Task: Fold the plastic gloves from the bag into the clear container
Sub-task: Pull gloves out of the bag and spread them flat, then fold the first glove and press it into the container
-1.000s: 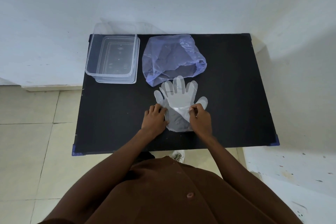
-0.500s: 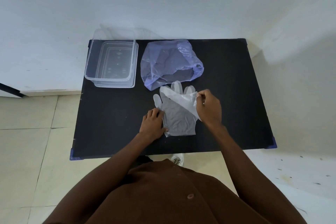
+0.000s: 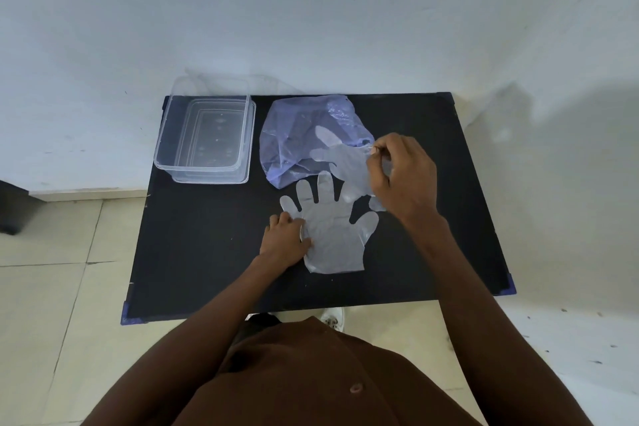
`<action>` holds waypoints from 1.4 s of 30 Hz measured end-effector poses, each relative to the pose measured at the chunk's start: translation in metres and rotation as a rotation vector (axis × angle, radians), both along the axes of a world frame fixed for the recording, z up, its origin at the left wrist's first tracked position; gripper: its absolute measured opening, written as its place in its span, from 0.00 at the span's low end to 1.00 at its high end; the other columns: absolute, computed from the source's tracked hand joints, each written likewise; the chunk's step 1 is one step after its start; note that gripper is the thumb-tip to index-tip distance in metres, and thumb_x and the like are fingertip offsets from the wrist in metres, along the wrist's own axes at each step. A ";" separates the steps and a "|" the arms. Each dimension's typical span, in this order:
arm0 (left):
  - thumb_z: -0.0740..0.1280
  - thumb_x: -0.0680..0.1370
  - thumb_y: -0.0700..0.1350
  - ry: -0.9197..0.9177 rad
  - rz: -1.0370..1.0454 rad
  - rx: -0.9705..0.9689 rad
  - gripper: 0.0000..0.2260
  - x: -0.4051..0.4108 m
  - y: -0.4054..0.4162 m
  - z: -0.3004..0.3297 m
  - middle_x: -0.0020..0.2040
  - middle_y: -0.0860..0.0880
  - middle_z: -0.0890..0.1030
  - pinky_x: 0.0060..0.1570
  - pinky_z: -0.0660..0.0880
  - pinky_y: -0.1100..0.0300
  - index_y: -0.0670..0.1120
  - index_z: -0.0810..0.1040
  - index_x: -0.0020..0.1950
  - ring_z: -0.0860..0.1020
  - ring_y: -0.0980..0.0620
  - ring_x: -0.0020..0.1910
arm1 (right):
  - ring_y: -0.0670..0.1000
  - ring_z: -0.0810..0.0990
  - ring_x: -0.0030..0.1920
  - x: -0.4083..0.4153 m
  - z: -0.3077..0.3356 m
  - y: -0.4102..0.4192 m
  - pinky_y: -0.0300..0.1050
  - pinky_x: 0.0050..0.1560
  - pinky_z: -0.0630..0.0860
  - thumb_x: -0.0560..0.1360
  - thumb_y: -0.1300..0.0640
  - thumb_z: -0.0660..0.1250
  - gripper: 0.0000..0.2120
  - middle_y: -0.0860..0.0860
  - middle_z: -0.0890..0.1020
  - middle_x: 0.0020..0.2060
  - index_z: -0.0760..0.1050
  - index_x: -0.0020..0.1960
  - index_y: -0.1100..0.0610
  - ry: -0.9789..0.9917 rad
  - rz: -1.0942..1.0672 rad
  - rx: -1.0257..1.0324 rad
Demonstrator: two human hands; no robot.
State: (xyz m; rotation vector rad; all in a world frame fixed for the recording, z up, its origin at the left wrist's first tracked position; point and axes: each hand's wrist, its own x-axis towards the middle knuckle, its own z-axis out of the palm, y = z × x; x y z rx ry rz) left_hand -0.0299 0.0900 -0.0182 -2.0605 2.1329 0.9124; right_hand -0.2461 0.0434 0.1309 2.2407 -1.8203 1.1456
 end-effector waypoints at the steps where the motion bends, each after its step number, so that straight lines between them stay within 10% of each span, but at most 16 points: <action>1: 0.66 0.78 0.54 0.022 0.022 -0.056 0.22 -0.002 -0.002 0.003 0.66 0.44 0.73 0.68 0.70 0.46 0.49 0.74 0.70 0.68 0.42 0.68 | 0.51 0.80 0.38 0.003 0.001 0.002 0.44 0.40 0.80 0.75 0.59 0.67 0.04 0.53 0.83 0.39 0.78 0.45 0.60 0.019 0.026 -0.033; 4: 0.68 0.78 0.56 0.360 0.274 -0.077 0.17 -0.014 -0.011 0.019 0.57 0.46 0.81 0.61 0.76 0.51 0.47 0.82 0.61 0.76 0.47 0.60 | 0.52 0.78 0.36 0.014 -0.002 0.013 0.46 0.38 0.78 0.74 0.60 0.68 0.04 0.53 0.82 0.36 0.79 0.42 0.61 0.055 0.097 -0.083; 8: 0.61 0.76 0.68 1.390 0.755 0.593 0.33 -0.028 -0.030 0.056 0.54 0.43 0.84 0.50 0.82 0.48 0.42 0.79 0.65 0.83 0.44 0.52 | 0.52 0.76 0.34 0.034 -0.018 0.033 0.49 0.37 0.76 0.73 0.59 0.67 0.05 0.52 0.80 0.33 0.78 0.39 0.59 0.104 0.240 -0.024; 12: 0.56 0.75 0.73 1.863 0.579 0.898 0.43 -0.021 -0.036 0.066 0.68 0.40 0.77 0.71 0.70 0.47 0.40 0.66 0.77 0.75 0.42 0.66 | 0.52 0.78 0.37 0.049 -0.041 0.054 0.50 0.40 0.77 0.76 0.55 0.65 0.09 0.53 0.83 0.36 0.80 0.41 0.57 0.186 0.383 0.107; 20: 0.69 0.76 0.37 1.543 0.728 0.768 0.08 -0.023 -0.035 0.048 0.45 0.43 0.82 0.50 0.82 0.55 0.38 0.78 0.55 0.82 0.47 0.45 | 0.52 0.81 0.42 0.047 -0.061 0.072 0.45 0.45 0.80 0.73 0.55 0.69 0.07 0.53 0.85 0.42 0.82 0.45 0.58 0.034 0.242 0.196; 26: 0.68 0.76 0.35 1.597 0.947 0.722 0.18 -0.014 -0.031 0.035 0.61 0.38 0.82 0.60 0.80 0.46 0.35 0.77 0.66 0.83 0.43 0.57 | 0.48 0.77 0.52 0.030 -0.072 0.059 0.41 0.49 0.78 0.75 0.44 0.70 0.17 0.50 0.75 0.55 0.77 0.61 0.47 -0.517 -0.357 0.680; 34: 0.66 0.79 0.37 1.568 0.933 0.748 0.13 -0.005 -0.024 0.036 0.53 0.40 0.84 0.54 0.82 0.49 0.35 0.77 0.63 0.85 0.45 0.47 | 0.54 0.85 0.55 0.028 -0.074 0.048 0.60 0.55 0.83 0.75 0.55 0.74 0.22 0.49 0.83 0.59 0.76 0.67 0.44 -1.447 -0.128 1.077; 38: 0.71 0.74 0.38 1.464 0.884 0.762 0.21 0.002 -0.021 0.030 0.54 0.40 0.84 0.56 0.81 0.52 0.35 0.76 0.66 0.84 0.46 0.49 | 0.53 0.86 0.56 0.027 -0.081 0.041 0.56 0.59 0.82 0.72 0.61 0.76 0.23 0.50 0.84 0.59 0.78 0.65 0.47 -1.473 -0.081 1.075; 42: 0.67 0.79 0.39 1.385 0.919 0.725 0.06 0.006 -0.018 0.032 0.42 0.45 0.85 0.40 0.84 0.58 0.38 0.82 0.52 0.85 0.52 0.37 | 0.52 0.86 0.52 0.034 -0.076 0.032 0.47 0.53 0.84 0.72 0.67 0.74 0.18 0.52 0.86 0.54 0.84 0.59 0.54 -1.295 -0.086 1.021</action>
